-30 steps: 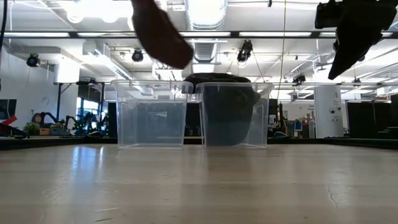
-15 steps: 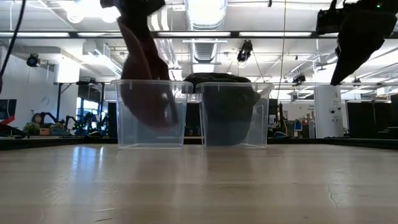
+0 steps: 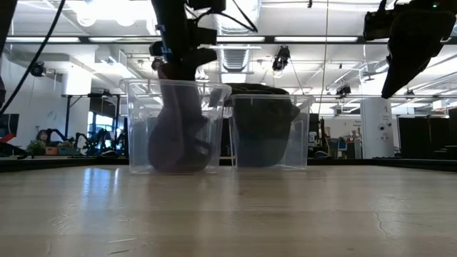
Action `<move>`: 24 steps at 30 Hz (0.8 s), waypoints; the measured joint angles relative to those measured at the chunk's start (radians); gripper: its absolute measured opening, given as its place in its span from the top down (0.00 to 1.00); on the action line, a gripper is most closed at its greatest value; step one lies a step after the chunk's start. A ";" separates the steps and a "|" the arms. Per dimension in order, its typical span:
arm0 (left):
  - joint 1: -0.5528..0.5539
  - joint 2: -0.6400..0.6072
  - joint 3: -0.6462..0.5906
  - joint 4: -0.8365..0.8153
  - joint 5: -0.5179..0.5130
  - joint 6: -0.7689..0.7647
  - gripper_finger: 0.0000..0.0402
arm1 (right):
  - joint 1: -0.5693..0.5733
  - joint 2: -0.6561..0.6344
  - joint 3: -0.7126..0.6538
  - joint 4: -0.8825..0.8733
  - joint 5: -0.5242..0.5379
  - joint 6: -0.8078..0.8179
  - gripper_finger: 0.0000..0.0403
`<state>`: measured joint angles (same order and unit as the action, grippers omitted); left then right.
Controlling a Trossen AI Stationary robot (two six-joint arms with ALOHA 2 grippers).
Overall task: Pick & Place hat
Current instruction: Put the red cap into the left transparent bin, then return to Home Position
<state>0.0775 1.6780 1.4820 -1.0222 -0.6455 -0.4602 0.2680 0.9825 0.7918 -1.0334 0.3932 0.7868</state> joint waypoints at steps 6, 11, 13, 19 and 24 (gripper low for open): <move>0.017 -0.027 -0.062 -0.012 -0.002 -0.032 0.94 | 0.000 0.000 0.000 0.000 -0.002 0.000 0.54; 0.027 -0.075 -0.078 -0.009 -0.018 -0.079 0.85 | 0.000 0.000 -0.002 0.001 -0.001 -0.003 0.54; 0.026 -0.095 -0.075 -0.016 -0.059 -0.086 0.79 | 0.000 0.000 -0.002 0.001 -0.001 -0.004 0.54; 0.001 -0.163 -0.036 -0.036 -0.065 -0.075 0.62 | 0.000 -0.001 0.003 0.006 -0.001 -0.007 0.54; -0.046 -0.256 0.006 -0.041 -0.052 -0.045 0.59 | -0.001 -0.007 0.031 0.007 0.000 -0.120 0.54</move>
<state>0.0312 1.4218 1.4881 -1.0636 -0.6970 -0.5055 0.2672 0.9752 0.8230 -1.0263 0.3934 0.6673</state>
